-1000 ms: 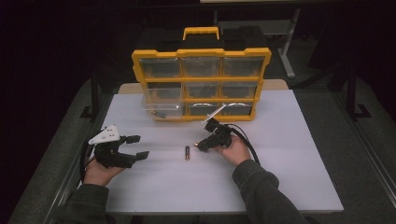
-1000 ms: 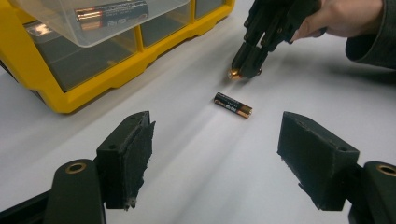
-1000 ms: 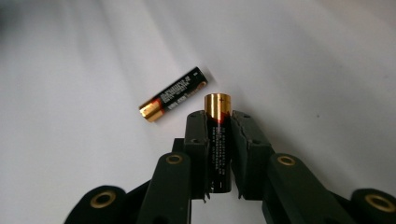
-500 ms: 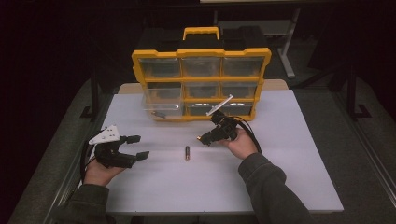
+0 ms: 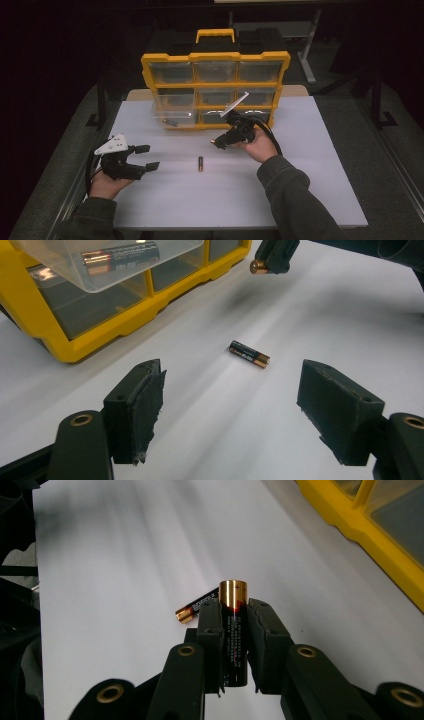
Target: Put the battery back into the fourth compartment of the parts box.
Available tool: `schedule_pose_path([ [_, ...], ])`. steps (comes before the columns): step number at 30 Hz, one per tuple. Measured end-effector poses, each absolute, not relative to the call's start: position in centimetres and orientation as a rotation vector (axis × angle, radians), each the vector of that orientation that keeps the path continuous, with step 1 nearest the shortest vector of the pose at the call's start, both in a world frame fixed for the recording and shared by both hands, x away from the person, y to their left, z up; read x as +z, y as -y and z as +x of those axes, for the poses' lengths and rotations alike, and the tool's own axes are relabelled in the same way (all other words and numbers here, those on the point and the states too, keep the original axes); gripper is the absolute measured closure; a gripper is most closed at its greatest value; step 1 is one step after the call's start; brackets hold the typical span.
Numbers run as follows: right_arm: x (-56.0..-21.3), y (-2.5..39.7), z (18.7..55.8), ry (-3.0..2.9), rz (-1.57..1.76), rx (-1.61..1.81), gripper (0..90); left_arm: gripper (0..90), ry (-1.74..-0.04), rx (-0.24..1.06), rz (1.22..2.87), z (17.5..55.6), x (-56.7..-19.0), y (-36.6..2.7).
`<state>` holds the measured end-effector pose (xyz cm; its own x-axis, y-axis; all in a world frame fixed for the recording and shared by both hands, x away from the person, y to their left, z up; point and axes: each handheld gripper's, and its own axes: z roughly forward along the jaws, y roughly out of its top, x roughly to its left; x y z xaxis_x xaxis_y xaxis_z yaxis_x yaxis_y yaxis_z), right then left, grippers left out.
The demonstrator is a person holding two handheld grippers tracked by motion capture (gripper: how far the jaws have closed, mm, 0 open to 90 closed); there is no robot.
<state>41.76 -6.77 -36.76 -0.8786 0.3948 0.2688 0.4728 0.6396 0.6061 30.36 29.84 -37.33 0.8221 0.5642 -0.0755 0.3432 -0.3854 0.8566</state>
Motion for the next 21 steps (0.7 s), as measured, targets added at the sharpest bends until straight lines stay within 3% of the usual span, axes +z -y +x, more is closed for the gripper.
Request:
schedule_pose_path([
  [21,-33.9,6.7,42.8,2.746,-0.691,-1.096,76.0,26.1,-0.668,0.285,2.004,30.4,-37.3,-29.9],
])
